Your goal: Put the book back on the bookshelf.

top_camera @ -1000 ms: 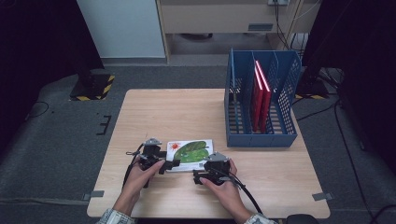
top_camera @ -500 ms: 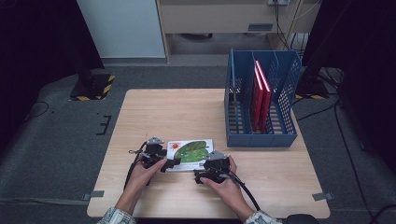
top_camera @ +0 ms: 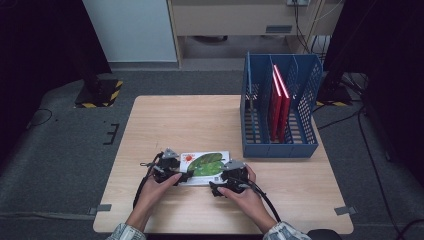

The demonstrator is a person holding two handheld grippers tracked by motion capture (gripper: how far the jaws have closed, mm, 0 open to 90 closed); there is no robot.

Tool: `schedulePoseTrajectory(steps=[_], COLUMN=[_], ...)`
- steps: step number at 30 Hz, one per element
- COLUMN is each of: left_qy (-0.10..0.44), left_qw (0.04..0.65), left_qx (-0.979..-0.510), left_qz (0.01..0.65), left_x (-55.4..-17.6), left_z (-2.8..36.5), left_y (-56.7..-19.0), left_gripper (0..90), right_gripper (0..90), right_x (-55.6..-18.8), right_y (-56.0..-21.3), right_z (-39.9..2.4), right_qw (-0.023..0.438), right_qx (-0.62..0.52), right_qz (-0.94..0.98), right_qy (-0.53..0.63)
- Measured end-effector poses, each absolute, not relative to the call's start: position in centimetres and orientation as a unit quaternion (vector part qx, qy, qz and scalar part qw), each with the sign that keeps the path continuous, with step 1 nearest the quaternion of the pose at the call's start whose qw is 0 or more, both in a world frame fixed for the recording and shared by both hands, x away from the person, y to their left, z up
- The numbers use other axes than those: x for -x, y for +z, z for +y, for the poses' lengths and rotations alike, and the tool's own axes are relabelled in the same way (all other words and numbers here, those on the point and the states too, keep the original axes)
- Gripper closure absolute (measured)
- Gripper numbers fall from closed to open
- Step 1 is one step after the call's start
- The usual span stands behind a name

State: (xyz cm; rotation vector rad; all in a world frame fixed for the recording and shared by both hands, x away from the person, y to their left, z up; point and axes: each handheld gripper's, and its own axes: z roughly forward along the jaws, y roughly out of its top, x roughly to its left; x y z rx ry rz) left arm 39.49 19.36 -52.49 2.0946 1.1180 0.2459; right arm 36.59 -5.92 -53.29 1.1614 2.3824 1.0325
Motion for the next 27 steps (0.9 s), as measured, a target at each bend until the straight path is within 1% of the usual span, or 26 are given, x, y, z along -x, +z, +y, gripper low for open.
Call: schedulePoseTrajectory(steps=[8,12,14,15,17,19,21,24,26,27], left_qy=[0.094,0.093,0.088,0.093,0.108,0.097,0.093,0.083,0.071,0.059], left_qw=[0.358,0.35,0.357,0.358,0.363,0.377,0.386,0.378,0.372,0.37], left_qx=[-0.829,-0.843,-0.842,-0.841,-0.839,-0.83,-0.824,-0.831,-0.835,-0.836], left_qz=[0.421,0.398,0.395,0.395,0.39,0.399,0.404,0.399,0.398,0.401], left_x=[-36.7,-36.4,-36.9,-37.2,-38.2,-39.2,-40.1,-41.2,-41.8,-42.1], left_z=[18.1,18.0,18.2,18.4,18.9,19.4,19.9,20.5,20.7,20.8], left_y=[-52.2,-51.9,-51.8,-51.6,-51.2,-50.9,-50.7,-51.0,-51.4,-51.6], left_gripper=[24.9,25.0,22.6,19.2,15.8,12.3,10.6,7.9,7.9,9.4], right_gripper=[6.3,5.9,5.6,4.9,2.5,1.8,1.1,0.6,0.7,0.9], right_x=[-34.0,-33.4,-33.4,-33.4,-33.5,-33.4,-33.4,-33.4,-33.4,-33.3], right_y=[-53.2,-53.3,-53.4,-53.4,-53.6,-53.7,-53.7,-53.8,-53.9,-53.8], right_z=[-7.4,-7.7,-7.6,-7.6,-7.6,-7.6,-7.5,-7.6,-7.7,-7.7], right_qw=[0.145,0.15,0.153,0.152,0.142,0.149,0.149,0.151,0.153,0.153], right_qx=[-0.396,-0.388,-0.385,-0.384,-0.389,-0.383,-0.384,-0.383,-0.381,-0.382], right_qz=[0.834,0.836,0.838,0.839,0.843,0.845,0.845,0.844,0.843,0.843], right_qy=[0.355,0.358,0.356,0.354,0.344,0.341,0.34,0.343,0.348,0.348])
